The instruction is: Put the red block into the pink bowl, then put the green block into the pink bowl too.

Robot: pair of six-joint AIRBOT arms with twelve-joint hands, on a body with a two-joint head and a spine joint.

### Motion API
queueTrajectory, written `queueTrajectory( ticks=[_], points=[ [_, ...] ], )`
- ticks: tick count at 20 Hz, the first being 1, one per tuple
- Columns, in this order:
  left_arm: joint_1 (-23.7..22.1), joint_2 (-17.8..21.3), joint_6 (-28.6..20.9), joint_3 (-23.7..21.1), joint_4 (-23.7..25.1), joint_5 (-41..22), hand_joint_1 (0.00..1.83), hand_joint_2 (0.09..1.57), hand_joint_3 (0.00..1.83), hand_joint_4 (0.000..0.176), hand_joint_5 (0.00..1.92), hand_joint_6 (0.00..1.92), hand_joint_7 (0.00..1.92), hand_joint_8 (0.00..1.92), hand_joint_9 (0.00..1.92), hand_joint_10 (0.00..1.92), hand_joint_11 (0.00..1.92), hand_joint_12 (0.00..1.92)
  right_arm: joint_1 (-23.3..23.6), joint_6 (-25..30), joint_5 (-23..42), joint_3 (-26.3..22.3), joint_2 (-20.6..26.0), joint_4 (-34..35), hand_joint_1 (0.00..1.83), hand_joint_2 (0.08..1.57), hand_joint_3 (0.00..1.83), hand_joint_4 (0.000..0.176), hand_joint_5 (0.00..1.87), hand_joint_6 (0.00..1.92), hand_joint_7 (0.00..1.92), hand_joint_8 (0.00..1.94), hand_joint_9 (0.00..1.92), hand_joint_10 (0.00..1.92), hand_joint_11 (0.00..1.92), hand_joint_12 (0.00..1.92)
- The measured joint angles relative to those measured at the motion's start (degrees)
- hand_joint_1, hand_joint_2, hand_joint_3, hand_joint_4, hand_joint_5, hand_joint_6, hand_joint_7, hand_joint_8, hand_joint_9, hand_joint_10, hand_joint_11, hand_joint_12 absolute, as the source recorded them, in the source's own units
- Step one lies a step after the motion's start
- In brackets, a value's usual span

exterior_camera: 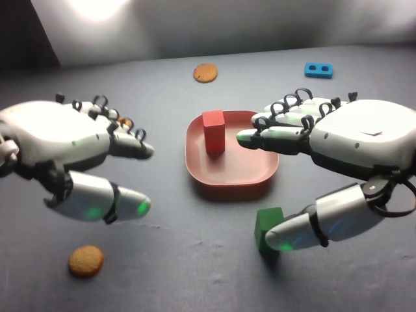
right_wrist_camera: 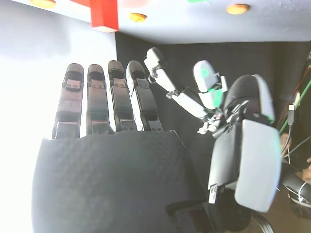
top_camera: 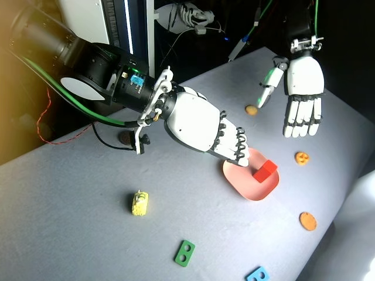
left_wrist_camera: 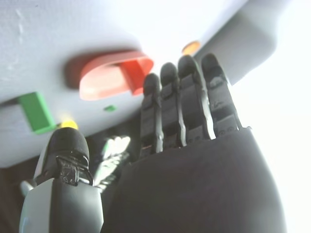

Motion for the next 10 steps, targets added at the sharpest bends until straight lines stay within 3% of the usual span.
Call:
queueTrajectory(
  ticks=[2,3,4,5,8,10],
  points=[
    [1.9,1.7,-11.0,-0.9,11.1,-0.4,0.00,1.24,0.00,0.000,0.28,0.00,0.27,0.00,0.20,0.00,0.00,0.19,0.0,0.0,0.2,0.0,-0.3,3.4,0.52,0.72,0.00,0.138,0.28,0.02,0.00,0.00,0.00,0.00,0.00,0.00],
    [3.1,2.1,-15.8,-1.0,16.2,-1.5,0.07,1.23,0.00,0.000,0.32,0.01,0.30,0.01,0.23,0.01,0.00,0.26,0.0,0.1,0.1,0.0,-0.3,4.3,0.51,0.71,0.00,0.151,0.30,0.02,0.00,0.00,0.00,0.00,0.00,0.00],
    [4.7,2.7,-23.4,-1.0,23.8,-3.6,0.01,1.23,0.00,0.000,0.29,0.00,0.28,0.00,0.22,0.00,0.00,0.23,0.1,0.1,0.1,0.1,-0.3,6.1,0.51,0.72,0.00,0.171,0.33,0.03,0.00,0.00,0.00,0.00,0.00,0.00],
    [5.0,3.1,-30.7,-1.0,32.0,-5.2,0.05,1.24,0.00,0.000,0.30,0.01,0.28,0.00,0.21,0.00,0.00,0.21,0.1,0.2,0.0,0.3,-0.4,6.6,0.57,0.71,0.00,0.176,0.46,0.03,0.00,0.00,0.00,0.00,0.00,0.00],
    [5.0,3.1,-43.9,-1.0,48.5,-8.4,0.00,1.25,0.00,0.000,0.30,0.00,0.29,0.00,0.22,0.00,0.00,0.22,0.1,0.2,0.1,0.2,-0.9,7.3,0.60,0.71,0.00,0.176,0.54,0.05,0.00,0.00,0.00,0.00,0.00,0.00],
    [5.0,3.1,-48.1,-1.3,53.5,-9.5,0.03,1.24,0.00,0.000,0.28,0.00,0.29,0.00,0.24,0.01,0.00,0.24,-0.3,0.2,0.0,0.2,-1.2,7.8,0.57,0.73,0.01,0.176,0.59,0.06,0.01,0.00,0.00,0.00,0.00,0.00]
  ],
)
